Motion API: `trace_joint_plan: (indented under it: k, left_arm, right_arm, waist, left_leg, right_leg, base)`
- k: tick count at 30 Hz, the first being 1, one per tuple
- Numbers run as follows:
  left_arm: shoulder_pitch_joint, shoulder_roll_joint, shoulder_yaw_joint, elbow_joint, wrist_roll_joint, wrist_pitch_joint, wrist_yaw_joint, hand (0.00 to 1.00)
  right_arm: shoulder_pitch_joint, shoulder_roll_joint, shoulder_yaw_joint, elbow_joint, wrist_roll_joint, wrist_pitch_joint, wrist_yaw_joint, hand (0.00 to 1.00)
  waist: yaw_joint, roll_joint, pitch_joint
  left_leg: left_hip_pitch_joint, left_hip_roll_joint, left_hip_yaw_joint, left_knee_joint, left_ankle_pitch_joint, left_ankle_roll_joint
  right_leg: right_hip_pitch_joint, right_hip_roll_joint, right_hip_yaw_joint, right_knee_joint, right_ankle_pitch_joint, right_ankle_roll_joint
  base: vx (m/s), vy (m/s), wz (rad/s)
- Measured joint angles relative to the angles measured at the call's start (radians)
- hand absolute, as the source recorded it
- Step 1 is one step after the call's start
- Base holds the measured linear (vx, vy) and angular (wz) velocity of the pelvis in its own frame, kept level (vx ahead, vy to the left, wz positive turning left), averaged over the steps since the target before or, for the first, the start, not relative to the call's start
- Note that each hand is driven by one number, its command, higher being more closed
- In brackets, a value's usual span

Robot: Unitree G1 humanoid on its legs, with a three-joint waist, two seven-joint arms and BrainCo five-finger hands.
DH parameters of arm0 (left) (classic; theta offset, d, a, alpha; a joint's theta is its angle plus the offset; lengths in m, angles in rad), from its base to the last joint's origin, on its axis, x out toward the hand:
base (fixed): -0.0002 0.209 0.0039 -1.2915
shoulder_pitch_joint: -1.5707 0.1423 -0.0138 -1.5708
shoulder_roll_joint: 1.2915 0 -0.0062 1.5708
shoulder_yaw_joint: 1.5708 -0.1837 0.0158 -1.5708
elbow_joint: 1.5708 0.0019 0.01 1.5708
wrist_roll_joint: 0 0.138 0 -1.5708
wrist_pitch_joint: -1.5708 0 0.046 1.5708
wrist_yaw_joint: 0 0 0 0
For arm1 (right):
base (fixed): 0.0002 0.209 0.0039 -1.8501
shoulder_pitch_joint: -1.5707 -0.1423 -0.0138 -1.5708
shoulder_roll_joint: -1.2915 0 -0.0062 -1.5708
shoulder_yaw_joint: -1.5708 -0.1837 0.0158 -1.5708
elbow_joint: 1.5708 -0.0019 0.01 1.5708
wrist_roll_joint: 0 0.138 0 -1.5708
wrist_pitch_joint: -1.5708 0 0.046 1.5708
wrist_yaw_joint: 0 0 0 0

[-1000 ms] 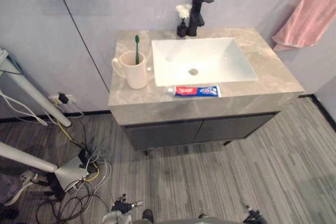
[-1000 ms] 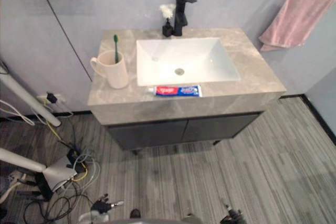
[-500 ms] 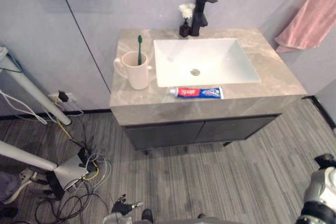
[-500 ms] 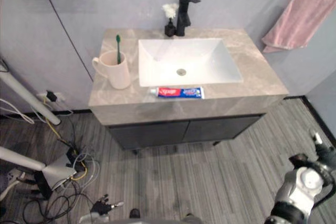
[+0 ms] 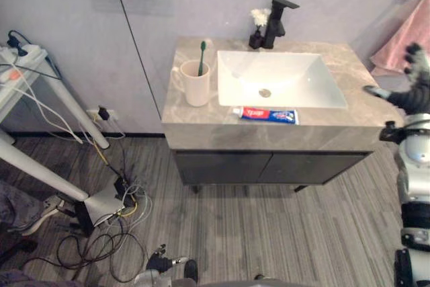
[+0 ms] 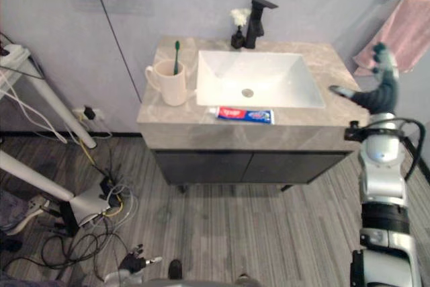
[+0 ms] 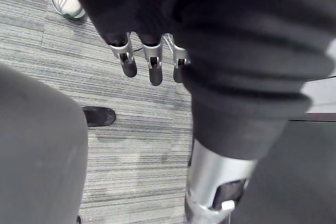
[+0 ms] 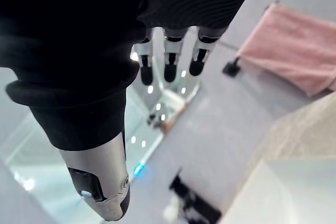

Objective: Organize washtable

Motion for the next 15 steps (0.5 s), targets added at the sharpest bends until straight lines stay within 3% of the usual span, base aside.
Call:
trace_joint_plan:
  k: [5,10,13,15]
  left_arm:
    - [0.002,-0.001,0.000,-0.001,0.000,-0.001,-0.017,0.00]
    - [0.002,0.006,-0.008,-0.015,-0.001,-0.003,-0.038,0.00]
    - [0.001,0.023,-0.020,-0.036,-0.002,-0.022,-0.037,0.00]
    - [0.001,0.028,-0.033,-0.043,-0.003,-0.024,-0.038,0.00]
  right_arm:
    - [0.020,-0.072,0.097,0.000,-0.028,-0.014,0.074,0.00]
    - [0.021,-0.114,0.166,0.001,-0.042,-0.023,0.108,0.00]
    - [0.015,-0.122,0.228,0.015,-0.067,-0.025,0.113,0.00]
    - [-0.008,-0.132,0.257,0.026,-0.068,-0.027,0.115,0.00]
  waist:
    - [-0.001,-0.002,0.007]
    - [0.002,-0.010,0.008]
    - [0.010,-0.037,0.022]
    - [0.015,-0.040,0.022]
  left_leg:
    - [-0.017,-0.007,-0.022,0.000,0.017,-0.004]
    - [-0.038,-0.007,-0.022,0.000,0.026,0.005]
    - [-0.047,-0.006,-0.025,0.001,0.030,0.007]
    - [-0.057,-0.005,-0.026,0.001,0.030,0.006]
  right_leg:
    - [-0.002,-0.005,-0.018,0.001,-0.041,0.021]
    - [-0.021,-0.004,-0.020,0.001,-0.036,0.018]
    - [-0.026,-0.002,-0.022,0.001,-0.035,0.016]
    - [-0.037,0.000,-0.022,0.001,-0.029,0.009]
  base:
    - [-0.06,-0.027,0.13]
    - [0.02,-0.005,0.02]
    - [0.04,-0.013,0.04]
    - [0.02,-0.005,0.01]
